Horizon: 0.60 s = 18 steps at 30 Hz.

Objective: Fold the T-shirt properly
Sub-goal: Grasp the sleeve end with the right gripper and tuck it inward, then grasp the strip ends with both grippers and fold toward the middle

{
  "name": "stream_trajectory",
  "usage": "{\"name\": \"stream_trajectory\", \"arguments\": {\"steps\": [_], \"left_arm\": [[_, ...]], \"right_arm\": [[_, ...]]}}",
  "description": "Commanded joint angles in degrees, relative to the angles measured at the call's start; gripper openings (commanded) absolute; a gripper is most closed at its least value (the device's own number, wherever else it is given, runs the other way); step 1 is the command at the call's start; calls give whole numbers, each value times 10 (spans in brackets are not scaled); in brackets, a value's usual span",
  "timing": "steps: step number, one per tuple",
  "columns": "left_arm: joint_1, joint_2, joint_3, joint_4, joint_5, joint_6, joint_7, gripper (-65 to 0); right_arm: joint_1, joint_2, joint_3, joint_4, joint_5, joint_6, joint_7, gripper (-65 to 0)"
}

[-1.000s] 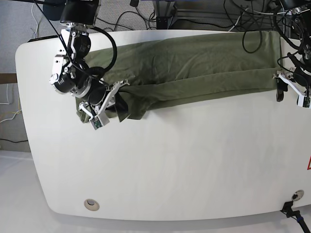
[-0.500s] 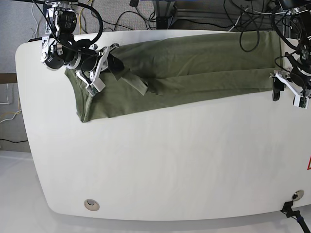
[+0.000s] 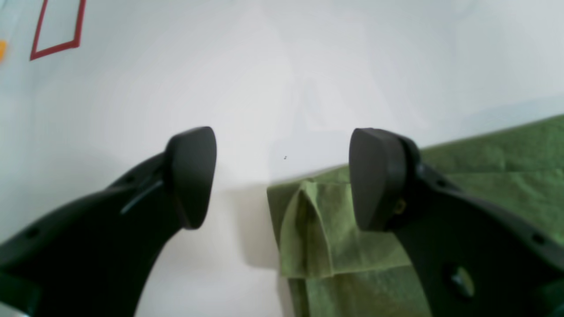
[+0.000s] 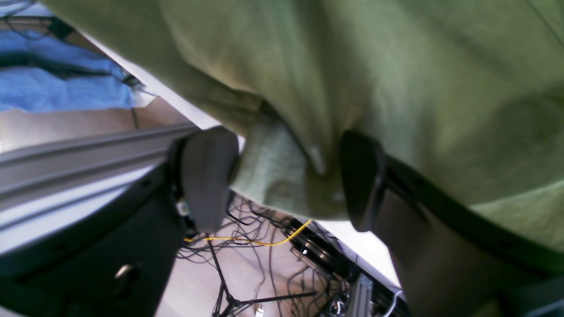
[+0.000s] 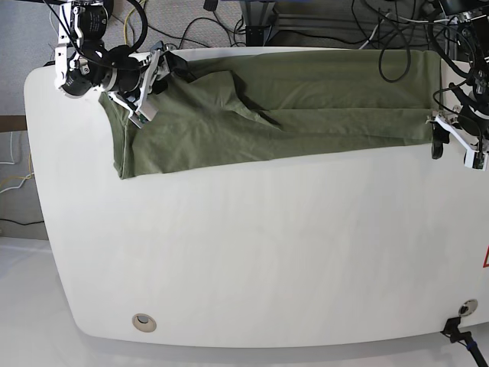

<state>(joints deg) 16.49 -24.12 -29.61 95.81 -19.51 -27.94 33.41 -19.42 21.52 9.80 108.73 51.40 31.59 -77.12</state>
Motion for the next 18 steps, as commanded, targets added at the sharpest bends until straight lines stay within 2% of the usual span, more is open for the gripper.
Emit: {"name": "stream_trajectory", "arguments": {"steps": [1,4,7,10,12,13,15,17,18], "left_arm": [[-4,-11,-4,8,-7,0,-13,-209],[-12,-11,-1,7,-7,0,-13,-209],[-16,-11,16,1,-8,-1,-15,-209],[-15,-8,21,24,-12,-4,-15,-209],[-13,8,27,61,-9,-4,-15,-209],[-6,14,28,85,-8,-4,-15,-211],[23,22,29,120,-8,-4,-15,-216],[39,29,30,143,-9,-4,-15,-286],[50,42,29,151,-9,-4,-16,-351]], "right_arm": [[1,5,4,17,16,4,7,-256],[7,5,4,32,16,4,9,-256],[50,1,8,34,14,4,13,-256],[83,0,7,33,11,1,74,-256],[86,-1,4,32,1,0,125,-259],[87,-6,1,32,-20,0,154,-279],[83,-30,-12,32,-90,0,200,-362],[70,-50,-34,33,-172,1,241,-468],[57,-64,-40,33,-217,1,266,-532]]}}
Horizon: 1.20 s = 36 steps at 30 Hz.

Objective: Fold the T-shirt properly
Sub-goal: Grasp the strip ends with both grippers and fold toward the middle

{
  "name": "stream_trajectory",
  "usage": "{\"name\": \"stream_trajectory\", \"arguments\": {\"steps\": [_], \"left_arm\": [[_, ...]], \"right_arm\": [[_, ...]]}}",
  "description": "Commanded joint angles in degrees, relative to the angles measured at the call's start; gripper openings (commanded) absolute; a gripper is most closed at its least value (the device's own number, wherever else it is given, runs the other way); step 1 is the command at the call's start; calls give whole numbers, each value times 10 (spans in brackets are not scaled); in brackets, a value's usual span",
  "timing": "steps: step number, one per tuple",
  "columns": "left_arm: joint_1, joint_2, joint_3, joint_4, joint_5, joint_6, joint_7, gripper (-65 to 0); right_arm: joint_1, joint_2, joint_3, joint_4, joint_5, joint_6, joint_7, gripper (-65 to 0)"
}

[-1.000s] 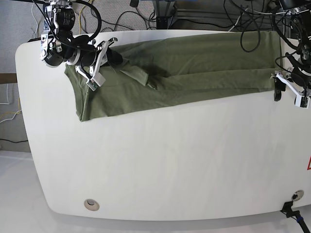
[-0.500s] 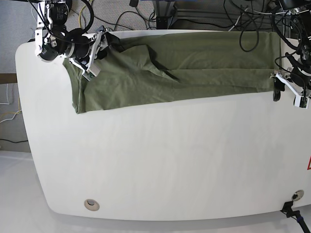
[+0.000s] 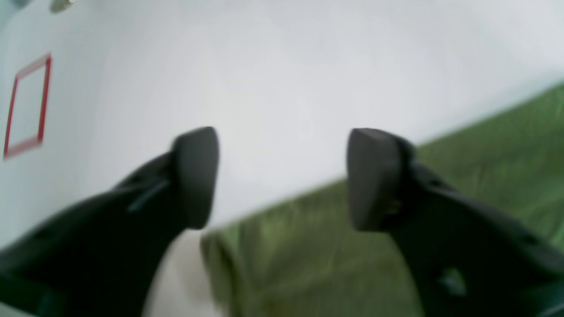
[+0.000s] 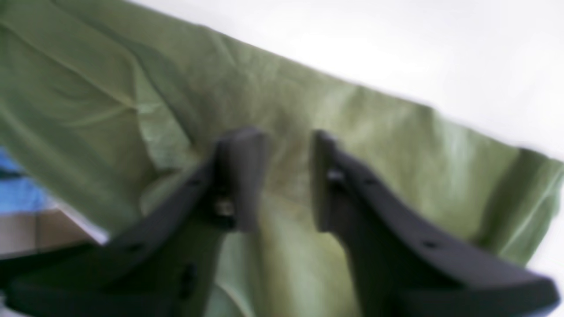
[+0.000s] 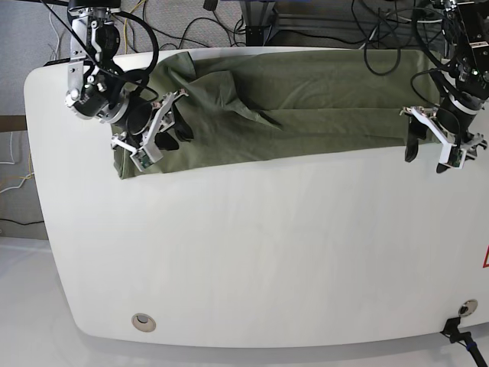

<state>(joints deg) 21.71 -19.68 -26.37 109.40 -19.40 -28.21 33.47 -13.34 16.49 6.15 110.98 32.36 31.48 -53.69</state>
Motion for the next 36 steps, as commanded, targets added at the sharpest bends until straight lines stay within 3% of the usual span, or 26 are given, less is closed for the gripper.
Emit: {"name": "stream_trajectory", "arguments": {"steps": [1,2,3,4,8,12,18,24,30,36], "left_arm": [[5,9,-4,18,-10,-1,-18,-435],[10,17,-8,18,-10,-1,-22,-530],[18,23,-14,17,-10,-1,-25,-628],[28,29,-17,16,-10,-1,-26,-650],[81,43,-18,14,-10,-1,-26,-650],[105,67,-21,12,-9,-1,-10,-650],[99,64,-13,-58,0,-1,6,-650],[16,64,52,-156,98,-1,16,-650],[-80,63,89,-214,135,-1,16,-650],[-102,63,87,-163,134,-1,16,-650]], "right_arm": [[-14,-29,-6,11,-66,5,59,-600],[-28,-45,-7,11,-102,5,82,-650],[-41,-60,-7,11,-134,5,99,-650],[-51,-73,-7,11,-161,5,106,-650],[-80,-93,-7,10,-206,5,134,-650],[-84,-92,-3,-25,-205,5,144,-650],[-79,-90,-3,-116,-206,2,196,-650],[-39,-83,35,-195,-206,1,224,-650],[3,-69,87,-235,-205,5,224,-650],[17,-56,86,-235,-203,5,224,-650]]}}
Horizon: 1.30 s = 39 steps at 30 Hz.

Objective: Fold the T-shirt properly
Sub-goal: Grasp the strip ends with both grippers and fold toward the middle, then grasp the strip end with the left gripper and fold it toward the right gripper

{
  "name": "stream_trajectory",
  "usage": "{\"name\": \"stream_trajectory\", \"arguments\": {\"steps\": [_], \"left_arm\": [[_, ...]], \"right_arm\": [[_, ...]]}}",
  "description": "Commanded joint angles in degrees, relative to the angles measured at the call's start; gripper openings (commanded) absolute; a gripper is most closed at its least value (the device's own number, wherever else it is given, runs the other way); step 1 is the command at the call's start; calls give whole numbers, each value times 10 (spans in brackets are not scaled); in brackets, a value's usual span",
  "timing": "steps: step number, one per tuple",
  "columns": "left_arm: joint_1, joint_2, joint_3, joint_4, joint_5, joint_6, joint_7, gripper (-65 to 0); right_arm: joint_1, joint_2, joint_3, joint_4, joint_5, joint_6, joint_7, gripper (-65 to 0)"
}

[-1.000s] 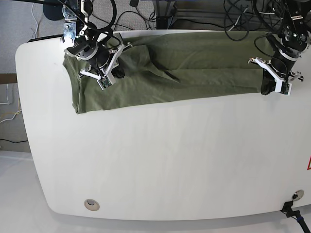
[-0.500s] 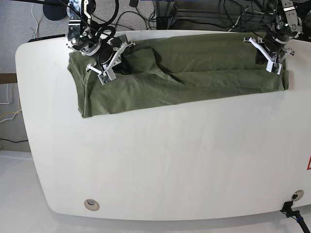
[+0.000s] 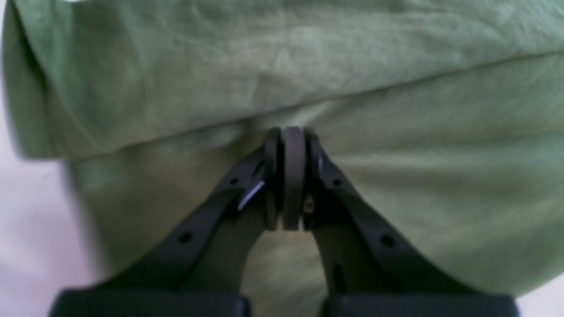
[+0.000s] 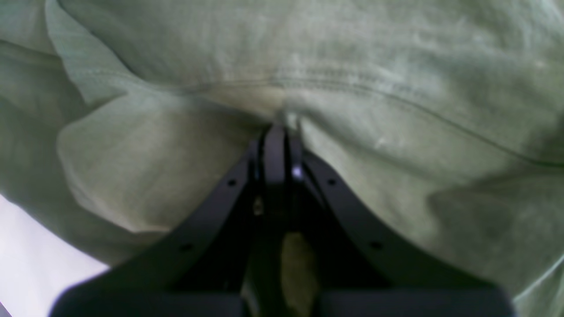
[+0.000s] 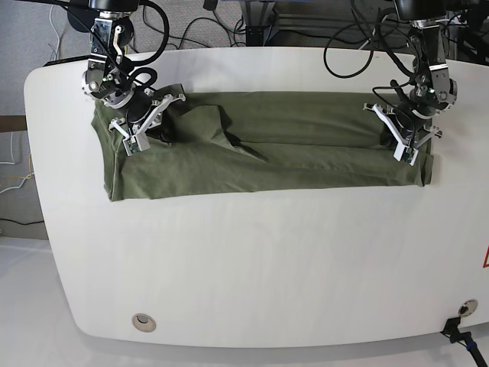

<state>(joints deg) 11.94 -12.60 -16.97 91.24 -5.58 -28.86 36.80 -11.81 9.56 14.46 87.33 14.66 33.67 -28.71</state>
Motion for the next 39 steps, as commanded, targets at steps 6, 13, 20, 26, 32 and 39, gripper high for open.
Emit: {"name": "stream_trajectory", "arguments": {"steps": [6,13,20,26,32,39], "left_arm": [[-2,-6,-91,138,-27,-31,-12,-650],[-27,-4,-222,131,-83,-111,161,-216],[-30,-7,-254,-7,-167,-111,191,-48],[-31,-4,-198,-57,-168,-111,175,-48],[-31,12,-148,-55,-167,-111,150,-48],[-54,12,-136,-53,-167,-111,141,-435]], "right_arm": [[7,11,3,2,-28,-17,-27,-650],[7,10,-4,2,-28,-17,-27,-650],[7,10,-37,2,-27,-18,-27,-650],[4,10,-47,2,-26,-19,-27,-650],[3,10,-46,2,-25,-17,-27,-650],[3,9,-46,2,-25,-17,-27,-650]]}}
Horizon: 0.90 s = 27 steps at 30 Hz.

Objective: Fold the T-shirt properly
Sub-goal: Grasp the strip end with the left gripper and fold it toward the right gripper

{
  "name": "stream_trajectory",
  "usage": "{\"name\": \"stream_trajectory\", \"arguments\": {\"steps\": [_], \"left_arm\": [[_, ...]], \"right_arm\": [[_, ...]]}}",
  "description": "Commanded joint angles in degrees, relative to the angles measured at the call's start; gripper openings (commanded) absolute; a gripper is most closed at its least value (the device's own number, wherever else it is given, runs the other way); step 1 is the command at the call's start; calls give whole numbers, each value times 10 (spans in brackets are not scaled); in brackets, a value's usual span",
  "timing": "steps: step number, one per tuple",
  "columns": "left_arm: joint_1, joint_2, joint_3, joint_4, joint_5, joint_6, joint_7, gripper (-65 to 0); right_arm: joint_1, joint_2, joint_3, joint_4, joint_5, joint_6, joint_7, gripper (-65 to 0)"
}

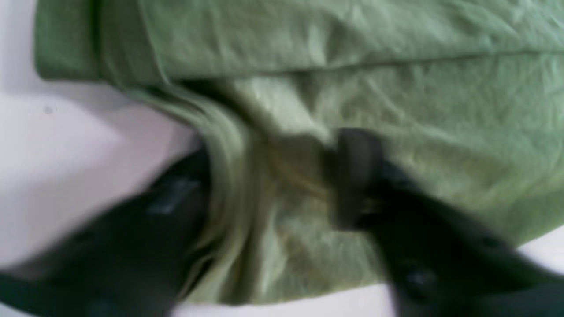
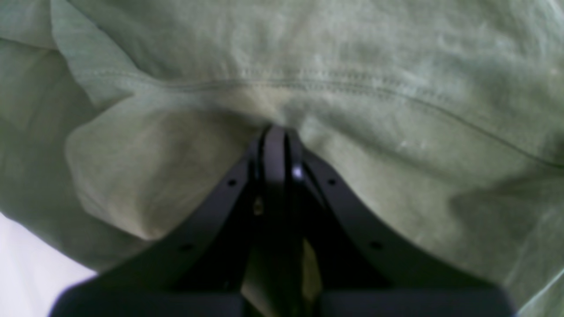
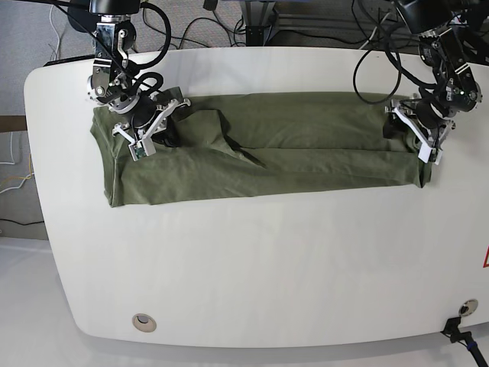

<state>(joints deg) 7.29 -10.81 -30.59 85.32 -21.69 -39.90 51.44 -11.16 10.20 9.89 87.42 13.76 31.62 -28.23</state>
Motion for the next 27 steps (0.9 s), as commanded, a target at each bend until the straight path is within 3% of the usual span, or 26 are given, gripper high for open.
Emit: {"name": "stream_trajectory", "arguments": {"steps": [1,2,3,9,17,27], "left_arm": [[-10,-6,0,6,-6,-1,-8,-529],[-12,-6,0,6,-6,-1,-8,-613],[-12,-6,0,12,-7,-1,-8,-650],[9,6,25,154,-7,-1,-4,-650],[44,11,181,252,-7,-1,-4,-650],[23,106,279,251,-3,-1,-4,-650]], "right_arm": [[-4,3,0,1,-16,3,-32,-650],[-4,3,0,1,-16,3,-32,-650],[-4,3,0,1,-16,3,-32,-650],[-4,3,0,1,-16,3,-32,-650],[-4,3,0,1,-16,2,-32,-650],[-4,-12,0,0,-19,2,-32,-650]]}}
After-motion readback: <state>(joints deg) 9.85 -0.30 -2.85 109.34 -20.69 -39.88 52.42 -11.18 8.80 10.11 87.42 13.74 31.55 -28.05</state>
